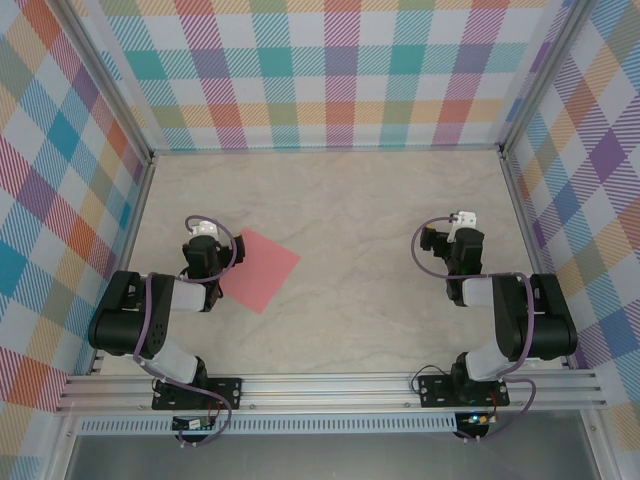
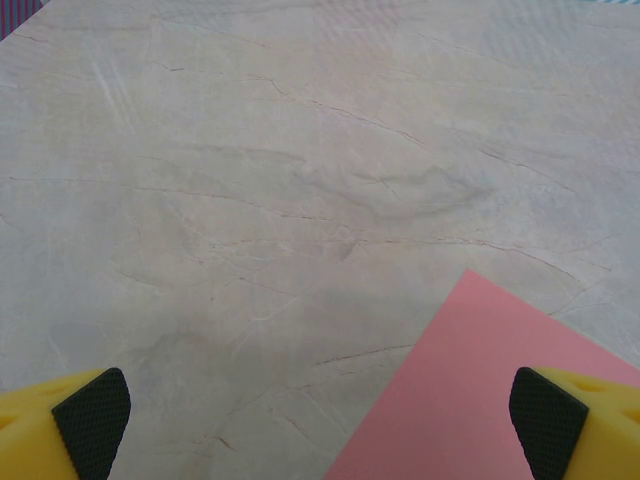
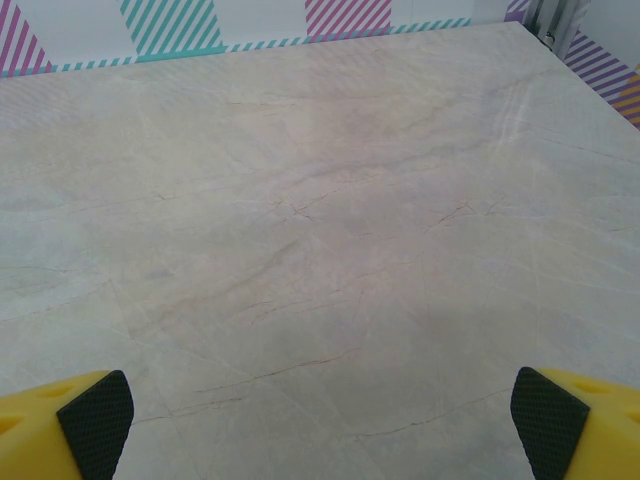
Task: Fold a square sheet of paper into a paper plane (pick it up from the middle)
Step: Move the square sheet of paper to the center of the table.
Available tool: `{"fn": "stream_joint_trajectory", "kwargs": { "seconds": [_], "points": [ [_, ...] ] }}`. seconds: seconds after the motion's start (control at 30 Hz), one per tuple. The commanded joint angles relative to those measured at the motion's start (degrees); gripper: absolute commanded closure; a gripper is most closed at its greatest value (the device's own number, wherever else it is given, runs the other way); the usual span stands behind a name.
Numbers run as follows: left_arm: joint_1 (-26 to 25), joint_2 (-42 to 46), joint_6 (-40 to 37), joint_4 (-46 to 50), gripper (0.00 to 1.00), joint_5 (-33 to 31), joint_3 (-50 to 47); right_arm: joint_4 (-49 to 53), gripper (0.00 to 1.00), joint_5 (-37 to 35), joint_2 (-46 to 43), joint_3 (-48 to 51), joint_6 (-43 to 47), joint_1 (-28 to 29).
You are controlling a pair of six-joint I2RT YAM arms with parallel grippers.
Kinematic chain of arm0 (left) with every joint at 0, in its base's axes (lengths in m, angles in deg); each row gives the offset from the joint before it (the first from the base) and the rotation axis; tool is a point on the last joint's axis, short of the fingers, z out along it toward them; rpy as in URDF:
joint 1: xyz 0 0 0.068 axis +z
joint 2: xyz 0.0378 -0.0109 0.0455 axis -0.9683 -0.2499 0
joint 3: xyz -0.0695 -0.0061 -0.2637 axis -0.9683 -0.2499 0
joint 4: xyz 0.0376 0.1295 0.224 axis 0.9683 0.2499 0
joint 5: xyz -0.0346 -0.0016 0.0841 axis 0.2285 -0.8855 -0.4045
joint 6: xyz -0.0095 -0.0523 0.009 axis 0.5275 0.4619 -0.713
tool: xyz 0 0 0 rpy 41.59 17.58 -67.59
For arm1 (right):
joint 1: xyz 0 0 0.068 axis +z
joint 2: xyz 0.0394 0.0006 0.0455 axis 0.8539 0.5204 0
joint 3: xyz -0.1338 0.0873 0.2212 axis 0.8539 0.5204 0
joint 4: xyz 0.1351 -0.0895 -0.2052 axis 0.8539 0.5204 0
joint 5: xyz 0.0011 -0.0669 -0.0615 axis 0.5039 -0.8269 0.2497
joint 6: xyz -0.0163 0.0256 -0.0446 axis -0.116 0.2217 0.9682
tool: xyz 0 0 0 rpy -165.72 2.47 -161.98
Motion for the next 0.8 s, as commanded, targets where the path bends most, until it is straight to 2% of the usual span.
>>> {"fn": "stream_joint_trajectory", "kwargs": {
  "seconds": [0.0, 0.57, 0.63, 0.7, 0.73, 0.77],
  "points": [
    [0.42, 0.35, -0.6, -1.39, 0.0, 0.72, 0.92, -2.28, 0.0, -0.3, 0.05, 0.5, -0.38, 0.23],
    [0.34, 0.58, -0.72, -1.74, 0.0, 0.76, 0.76, -2.62, 0.0, 0.29, -0.07, 0.67, -0.17, 0.16],
    [0.39, 2.94, -1.57, 2.61, 0.0, 2.76, 1.83, -0.42, 0.0, 3.29, -1.3, 0.01, 1.22, 0.19],
    [0.38, 7.19, -1.55, 13.73, 0.0, 4.42, 5.58, 1.23, 0.0, 4.44, -2.12, -0.64, 2.13, 0.48],
    [0.41, 8.93, -1.09, 17.68, 0.0, 4.23, 7.17, 3.97, 0.0, 3.44, -4.15, -1.19, 2.26, 0.88],
    [0.41, 10.72, -1.0, 19.63, 0.0, 5.27, 8.11, 13.79, 0.0, 2.38, -7.85, -3.74, 0.75, 0.91]
  ]
}}
